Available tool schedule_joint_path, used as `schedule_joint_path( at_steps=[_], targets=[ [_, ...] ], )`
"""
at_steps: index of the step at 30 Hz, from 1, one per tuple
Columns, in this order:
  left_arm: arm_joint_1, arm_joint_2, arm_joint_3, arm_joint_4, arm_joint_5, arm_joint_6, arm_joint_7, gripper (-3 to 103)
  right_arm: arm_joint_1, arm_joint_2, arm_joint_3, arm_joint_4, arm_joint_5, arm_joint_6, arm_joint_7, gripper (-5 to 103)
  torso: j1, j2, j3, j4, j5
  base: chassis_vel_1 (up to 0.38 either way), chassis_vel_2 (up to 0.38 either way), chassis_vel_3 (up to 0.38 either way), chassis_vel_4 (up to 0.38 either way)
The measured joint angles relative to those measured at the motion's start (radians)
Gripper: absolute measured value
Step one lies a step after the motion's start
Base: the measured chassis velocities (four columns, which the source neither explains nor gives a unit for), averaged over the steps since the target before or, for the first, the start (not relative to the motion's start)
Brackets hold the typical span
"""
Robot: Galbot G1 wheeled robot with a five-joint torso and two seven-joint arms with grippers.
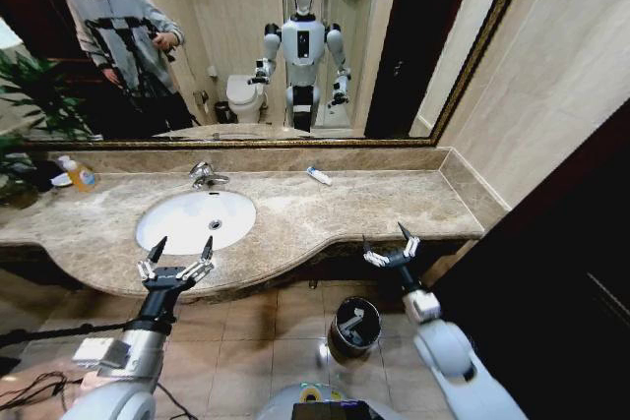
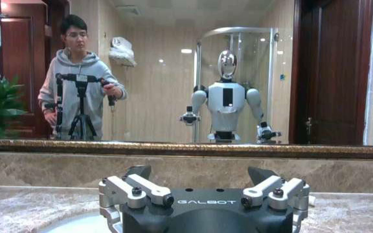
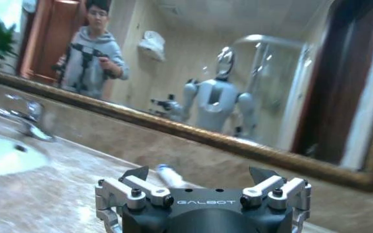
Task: Pick up the trash from the sink and place it in the trash bin.
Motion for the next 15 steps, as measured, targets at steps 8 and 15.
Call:
schedule_joint_path(
  at_steps=[8,15],
  targets=[
    [0.0,0.0,0.0,0.0,0.0,0.0,0.0,100,0.371,-0.055,-0.137,-0.199,0.263,-0.16,-0.086,100,0.0,0.0,0.0,0.0002,0.0002,0.0,0.0,0.0,0.0],
    [0.0,0.0,0.0,0.0,0.0,0.0,0.0,100,0.64,-0.069,-0.251,-0.452,0.345,-0.22,-0.163,100,0.0,0.0,0.0,-0.0002,-0.0001,0.0,0.0,0.0,0.0]
  ],
)
